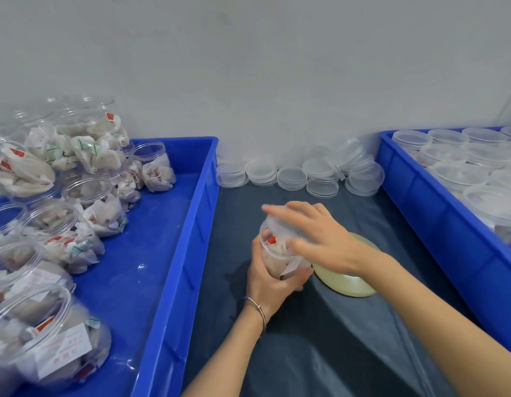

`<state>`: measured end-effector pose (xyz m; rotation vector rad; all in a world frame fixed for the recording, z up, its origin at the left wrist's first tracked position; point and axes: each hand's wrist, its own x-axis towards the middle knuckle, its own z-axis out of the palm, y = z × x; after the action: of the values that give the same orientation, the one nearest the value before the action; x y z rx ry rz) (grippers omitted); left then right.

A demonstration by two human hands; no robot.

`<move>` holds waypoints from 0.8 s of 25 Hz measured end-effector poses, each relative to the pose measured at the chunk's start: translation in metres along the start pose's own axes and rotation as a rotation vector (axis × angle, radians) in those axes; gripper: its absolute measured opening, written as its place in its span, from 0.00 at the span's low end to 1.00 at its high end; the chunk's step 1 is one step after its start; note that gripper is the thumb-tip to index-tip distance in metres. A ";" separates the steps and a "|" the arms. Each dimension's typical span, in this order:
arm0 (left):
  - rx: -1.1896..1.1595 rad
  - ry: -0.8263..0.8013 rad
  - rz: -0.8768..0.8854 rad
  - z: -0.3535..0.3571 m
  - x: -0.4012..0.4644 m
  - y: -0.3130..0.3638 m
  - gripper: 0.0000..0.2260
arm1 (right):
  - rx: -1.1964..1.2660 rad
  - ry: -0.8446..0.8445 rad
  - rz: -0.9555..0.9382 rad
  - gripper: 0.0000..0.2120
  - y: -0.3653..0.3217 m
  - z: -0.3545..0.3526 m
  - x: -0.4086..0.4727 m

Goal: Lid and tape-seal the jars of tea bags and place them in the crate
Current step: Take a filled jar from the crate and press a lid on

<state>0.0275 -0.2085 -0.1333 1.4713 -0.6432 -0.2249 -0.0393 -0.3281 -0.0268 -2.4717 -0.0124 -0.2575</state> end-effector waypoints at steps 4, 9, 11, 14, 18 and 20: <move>0.068 -0.050 -0.008 -0.002 0.000 0.000 0.35 | -0.455 0.103 0.062 0.25 -0.018 0.023 -0.001; 0.085 -0.073 0.011 -0.004 0.001 -0.001 0.35 | -0.401 0.151 -0.046 0.21 -0.013 0.026 0.000; 0.081 -0.088 0.044 -0.004 0.002 -0.001 0.35 | -0.377 0.119 -0.057 0.20 -0.012 0.023 0.001; 0.047 -0.149 0.021 -0.006 0.003 -0.002 0.38 | -0.316 -0.007 -0.118 0.20 -0.008 0.008 0.001; 0.101 -0.336 -0.011 -0.019 0.011 0.001 0.39 | -0.259 -0.155 -0.202 0.20 -0.012 -0.004 -0.002; 0.169 -0.447 -0.021 -0.024 0.019 0.007 0.36 | -0.299 -0.158 -0.213 0.22 -0.014 -0.004 -0.007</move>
<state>0.0544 -0.1972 -0.1209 1.6032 -1.0262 -0.5358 -0.0474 -0.3185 -0.0164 -2.7851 -0.3272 -0.1626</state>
